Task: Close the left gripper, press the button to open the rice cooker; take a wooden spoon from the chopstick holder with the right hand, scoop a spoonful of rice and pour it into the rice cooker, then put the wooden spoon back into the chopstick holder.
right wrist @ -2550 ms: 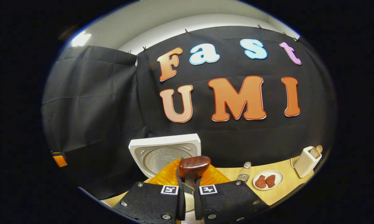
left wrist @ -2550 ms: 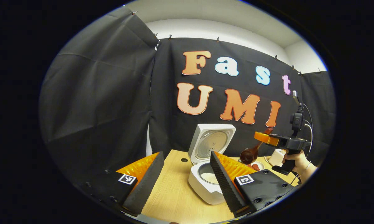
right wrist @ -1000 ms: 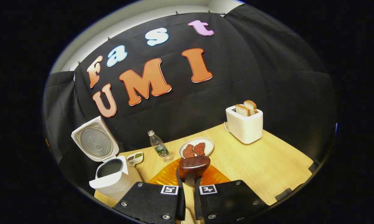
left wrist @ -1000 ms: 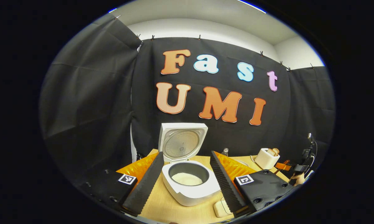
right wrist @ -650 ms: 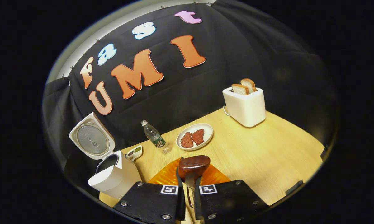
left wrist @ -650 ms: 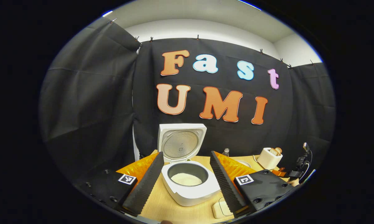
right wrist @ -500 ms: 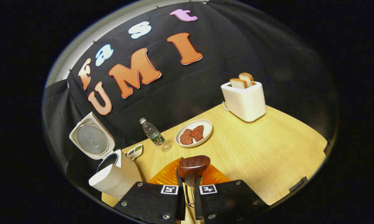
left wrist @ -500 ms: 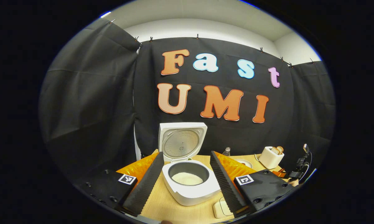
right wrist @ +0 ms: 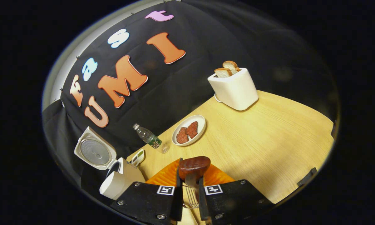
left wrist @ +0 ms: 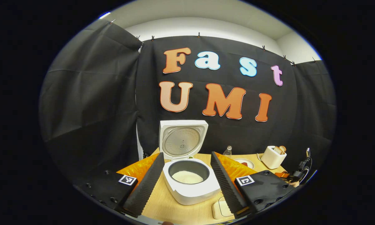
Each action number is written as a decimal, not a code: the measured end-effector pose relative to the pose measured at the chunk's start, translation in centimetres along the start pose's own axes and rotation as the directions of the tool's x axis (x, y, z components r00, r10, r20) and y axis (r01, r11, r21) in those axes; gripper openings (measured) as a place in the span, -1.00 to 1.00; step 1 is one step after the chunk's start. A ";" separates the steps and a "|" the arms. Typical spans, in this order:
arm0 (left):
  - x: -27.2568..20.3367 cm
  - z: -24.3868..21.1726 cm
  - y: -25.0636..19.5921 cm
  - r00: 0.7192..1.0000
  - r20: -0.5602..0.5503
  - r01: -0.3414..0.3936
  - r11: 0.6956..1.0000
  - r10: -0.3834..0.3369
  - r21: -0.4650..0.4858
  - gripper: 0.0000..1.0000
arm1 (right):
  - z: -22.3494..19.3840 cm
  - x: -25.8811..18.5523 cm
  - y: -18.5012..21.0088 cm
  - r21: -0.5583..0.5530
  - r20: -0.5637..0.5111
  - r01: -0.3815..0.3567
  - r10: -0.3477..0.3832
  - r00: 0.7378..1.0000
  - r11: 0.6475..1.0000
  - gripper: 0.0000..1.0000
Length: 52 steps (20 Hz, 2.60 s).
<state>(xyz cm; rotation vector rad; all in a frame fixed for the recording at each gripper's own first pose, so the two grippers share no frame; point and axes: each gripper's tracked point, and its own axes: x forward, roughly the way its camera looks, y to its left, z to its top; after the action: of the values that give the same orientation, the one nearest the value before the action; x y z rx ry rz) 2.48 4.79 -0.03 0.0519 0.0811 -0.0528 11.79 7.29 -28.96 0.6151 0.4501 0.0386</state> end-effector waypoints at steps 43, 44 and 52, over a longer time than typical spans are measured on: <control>35.2 3.5 2.0 0.978 -0.208 0.004 1.000 -0.007 -0.016 1.00 | 9.0 -11.8 -3.8 -0.061 0.197 0.291 -0.275 0.941 0.955 0.89; 34.7 3.4 1.9 0.977 -0.214 0.013 1.000 -0.018 -0.025 1.00 | 9.6 -12.0 -3.4 -0.083 0.209 0.292 -0.270 0.940 0.953 0.89; 31.2 1.8 0.3 0.972 -0.229 0.048 0.999 -0.052 -0.025 1.00 | 15.2 -15.6 1.5 -0.265 0.289 0.279 -0.200 0.936 0.923 0.90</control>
<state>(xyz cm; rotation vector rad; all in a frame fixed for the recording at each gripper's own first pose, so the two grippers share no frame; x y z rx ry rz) 33.66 3.37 -0.83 0.0368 0.3147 -0.0966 4.20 -2.46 -10.93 0.2528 0.2573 -0.2038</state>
